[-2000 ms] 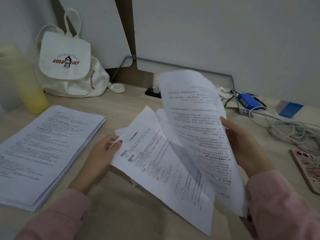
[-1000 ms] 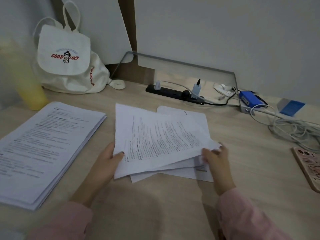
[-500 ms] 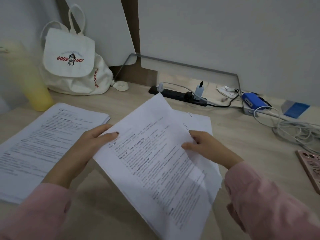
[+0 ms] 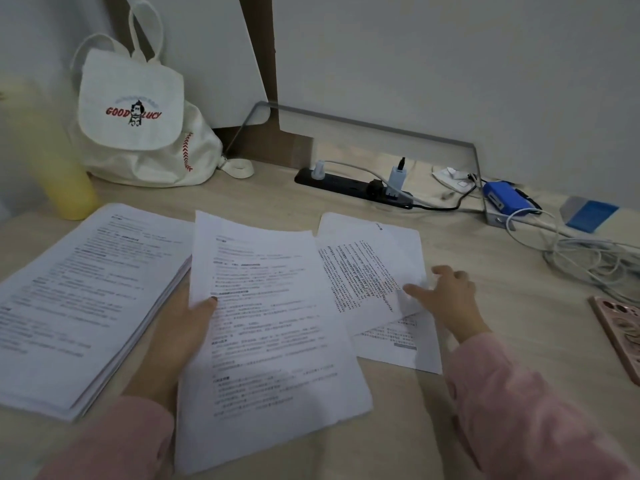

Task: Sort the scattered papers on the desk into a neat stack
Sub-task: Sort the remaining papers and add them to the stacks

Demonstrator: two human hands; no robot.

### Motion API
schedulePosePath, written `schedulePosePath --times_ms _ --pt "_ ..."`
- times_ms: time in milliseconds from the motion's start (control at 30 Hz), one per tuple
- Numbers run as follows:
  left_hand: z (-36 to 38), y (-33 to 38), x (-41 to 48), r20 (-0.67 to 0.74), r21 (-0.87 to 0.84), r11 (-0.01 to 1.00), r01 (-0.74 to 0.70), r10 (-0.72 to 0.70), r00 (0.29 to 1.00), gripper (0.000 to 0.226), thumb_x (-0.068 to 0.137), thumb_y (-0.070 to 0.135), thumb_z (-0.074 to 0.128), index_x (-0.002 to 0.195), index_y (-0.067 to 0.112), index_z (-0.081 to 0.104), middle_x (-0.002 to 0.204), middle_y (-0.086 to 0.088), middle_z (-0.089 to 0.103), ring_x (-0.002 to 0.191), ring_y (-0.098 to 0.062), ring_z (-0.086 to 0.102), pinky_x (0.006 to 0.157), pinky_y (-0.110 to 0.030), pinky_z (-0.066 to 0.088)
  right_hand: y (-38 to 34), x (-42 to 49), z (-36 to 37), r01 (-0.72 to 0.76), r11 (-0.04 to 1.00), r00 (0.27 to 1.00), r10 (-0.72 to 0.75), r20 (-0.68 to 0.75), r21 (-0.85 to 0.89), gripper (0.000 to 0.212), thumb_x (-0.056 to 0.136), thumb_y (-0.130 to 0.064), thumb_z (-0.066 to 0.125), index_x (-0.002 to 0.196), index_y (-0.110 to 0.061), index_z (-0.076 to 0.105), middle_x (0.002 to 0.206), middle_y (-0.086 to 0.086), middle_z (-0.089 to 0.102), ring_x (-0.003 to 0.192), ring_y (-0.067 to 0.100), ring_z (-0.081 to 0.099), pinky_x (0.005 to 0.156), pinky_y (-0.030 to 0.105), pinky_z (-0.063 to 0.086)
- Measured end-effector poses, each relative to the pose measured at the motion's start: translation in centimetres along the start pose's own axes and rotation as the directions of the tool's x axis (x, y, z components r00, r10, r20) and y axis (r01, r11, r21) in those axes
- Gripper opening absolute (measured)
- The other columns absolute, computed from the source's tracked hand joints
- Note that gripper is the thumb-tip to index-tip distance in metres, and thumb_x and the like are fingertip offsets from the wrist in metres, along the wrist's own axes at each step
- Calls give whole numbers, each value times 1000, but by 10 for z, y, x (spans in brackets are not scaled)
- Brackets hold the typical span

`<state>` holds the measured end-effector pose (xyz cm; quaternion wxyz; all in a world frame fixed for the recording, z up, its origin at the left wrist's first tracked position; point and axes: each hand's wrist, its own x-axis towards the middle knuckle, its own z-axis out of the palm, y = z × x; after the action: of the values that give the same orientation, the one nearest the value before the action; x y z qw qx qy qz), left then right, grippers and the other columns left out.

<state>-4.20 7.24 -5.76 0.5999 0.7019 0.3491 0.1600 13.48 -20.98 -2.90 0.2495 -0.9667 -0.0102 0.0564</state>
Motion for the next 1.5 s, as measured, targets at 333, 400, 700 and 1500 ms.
schedulePosePath --times_ms 333,400,700,1500 --pt "-2 -11 5 -28 42 997 69 -67 997 40 94 15 49 134 14 48 128 -7 55 113 -27 52 95 -38 39 22 19 0 -124 991 976 114 183 44 35 81 -27 67 101 -3 53 104 14 55 88 28 55 73 33 44" --pt "-2 -11 5 -38 28 996 85 -84 996 40 94 17 48 134 16 48 124 -5 56 109 -24 52 91 -36 38 22 18 -2 -69 987 991 51 126 145 10 87 -13 56 88 -4 53 80 13 59 65 23 54 58 27 43" --pt "-3 -14 3 -69 -74 989 129 -134 989 40 95 24 47 135 19 46 130 -1 52 116 -23 50 96 -36 38 33 4 -42 -37 424 979 196 -51 905 19 94 1 38 111 1 46 78 17 61 55 17 67 53 20 58" --pt "35 5 -2 -104 159 984 -78 95 990 26 94 27 45 115 17 57 102 1 60 88 -16 56 77 -31 40 25 87 -12 122 992 988 -125 -87 -39 33 91 -8 43 123 2 49 123 27 52 111 40 51 87 39 41"
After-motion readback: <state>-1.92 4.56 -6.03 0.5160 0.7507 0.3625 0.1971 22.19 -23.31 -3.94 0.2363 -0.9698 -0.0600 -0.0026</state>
